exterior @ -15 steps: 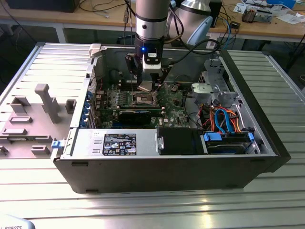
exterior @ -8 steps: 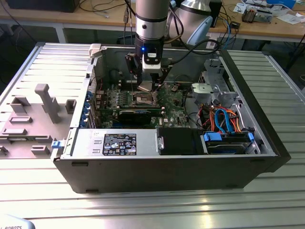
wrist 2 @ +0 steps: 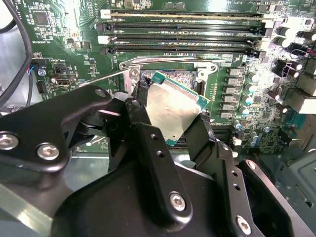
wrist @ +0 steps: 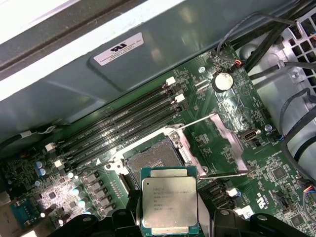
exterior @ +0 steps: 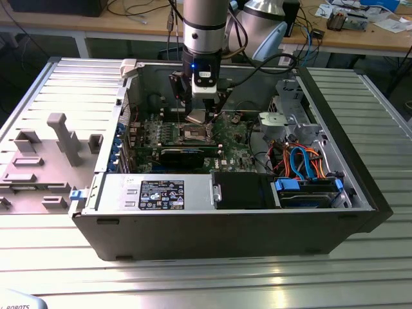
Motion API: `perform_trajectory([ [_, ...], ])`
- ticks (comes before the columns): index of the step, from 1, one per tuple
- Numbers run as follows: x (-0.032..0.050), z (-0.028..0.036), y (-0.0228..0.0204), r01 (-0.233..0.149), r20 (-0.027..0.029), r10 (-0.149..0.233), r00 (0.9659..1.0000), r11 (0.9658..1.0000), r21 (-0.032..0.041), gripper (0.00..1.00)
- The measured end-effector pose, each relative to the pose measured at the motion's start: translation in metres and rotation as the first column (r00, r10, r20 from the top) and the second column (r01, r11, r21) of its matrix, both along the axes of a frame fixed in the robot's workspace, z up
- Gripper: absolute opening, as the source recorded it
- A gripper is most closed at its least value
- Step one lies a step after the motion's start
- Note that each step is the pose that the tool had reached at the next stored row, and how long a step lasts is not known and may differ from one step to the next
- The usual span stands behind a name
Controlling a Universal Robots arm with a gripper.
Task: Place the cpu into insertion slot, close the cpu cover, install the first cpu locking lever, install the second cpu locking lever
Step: 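Place the cpu into insertion slot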
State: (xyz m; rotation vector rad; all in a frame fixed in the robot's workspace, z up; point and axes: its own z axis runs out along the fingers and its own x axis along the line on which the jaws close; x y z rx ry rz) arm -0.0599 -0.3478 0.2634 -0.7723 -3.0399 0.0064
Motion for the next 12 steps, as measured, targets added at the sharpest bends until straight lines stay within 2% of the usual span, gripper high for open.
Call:
perform_trajectory([
  [12, 0.0000, -0.0002, 0.0000, 0.016, 0.0000, -0.016, 0.9999, 0.9999, -0.0014, 0.55],
])
